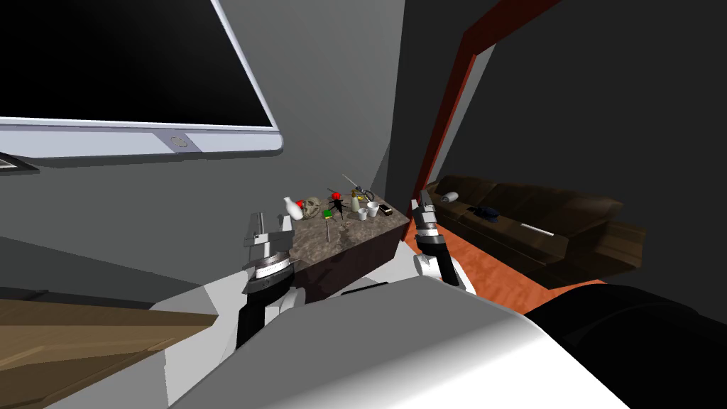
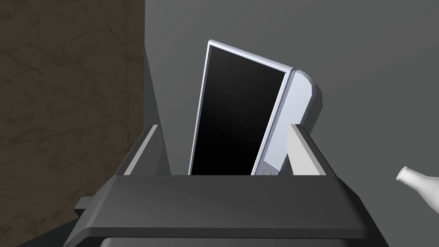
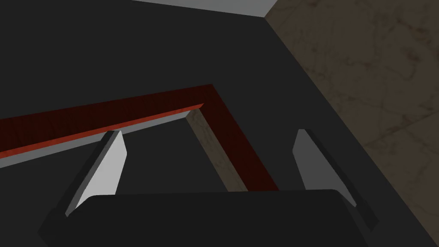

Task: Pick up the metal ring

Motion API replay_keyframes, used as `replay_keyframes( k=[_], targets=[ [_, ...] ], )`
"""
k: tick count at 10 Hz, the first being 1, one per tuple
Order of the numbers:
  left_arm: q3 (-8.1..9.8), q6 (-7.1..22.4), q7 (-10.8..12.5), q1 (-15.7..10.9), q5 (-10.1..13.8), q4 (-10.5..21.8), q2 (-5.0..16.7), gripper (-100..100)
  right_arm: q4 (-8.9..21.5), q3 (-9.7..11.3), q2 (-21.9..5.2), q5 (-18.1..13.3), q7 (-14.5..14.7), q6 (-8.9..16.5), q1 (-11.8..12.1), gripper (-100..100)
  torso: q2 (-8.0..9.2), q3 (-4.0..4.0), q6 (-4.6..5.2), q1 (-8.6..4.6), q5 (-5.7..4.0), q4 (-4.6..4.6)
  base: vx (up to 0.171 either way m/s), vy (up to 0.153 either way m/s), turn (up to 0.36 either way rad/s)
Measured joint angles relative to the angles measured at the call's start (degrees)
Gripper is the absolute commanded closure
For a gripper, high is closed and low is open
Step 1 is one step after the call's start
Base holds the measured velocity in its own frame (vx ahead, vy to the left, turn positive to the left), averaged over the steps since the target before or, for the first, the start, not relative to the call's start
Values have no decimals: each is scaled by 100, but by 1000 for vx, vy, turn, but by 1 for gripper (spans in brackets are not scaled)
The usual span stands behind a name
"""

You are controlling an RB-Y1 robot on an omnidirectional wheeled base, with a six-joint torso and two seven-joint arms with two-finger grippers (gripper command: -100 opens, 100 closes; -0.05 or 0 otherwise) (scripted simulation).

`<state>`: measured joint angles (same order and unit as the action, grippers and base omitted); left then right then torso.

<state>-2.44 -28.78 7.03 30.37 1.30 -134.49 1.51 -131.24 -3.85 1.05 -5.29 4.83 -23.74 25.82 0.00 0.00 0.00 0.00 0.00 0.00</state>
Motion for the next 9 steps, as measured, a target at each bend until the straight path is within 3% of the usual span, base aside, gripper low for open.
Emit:
replay_keyframes(
  k=[3,9],
  targets=[
    [35,226,45,-298,76,168,262,-100,0,0,0,0,0,0,0,0,-1,-1,1,-13,-3,0,-6,-40,-8],
    [172,919,213,-1213,303,815,598,-100,0,0,0,0,0,0,0,0,0,0,0,-19,-5,0,-8,-52,-10]
  ],
)
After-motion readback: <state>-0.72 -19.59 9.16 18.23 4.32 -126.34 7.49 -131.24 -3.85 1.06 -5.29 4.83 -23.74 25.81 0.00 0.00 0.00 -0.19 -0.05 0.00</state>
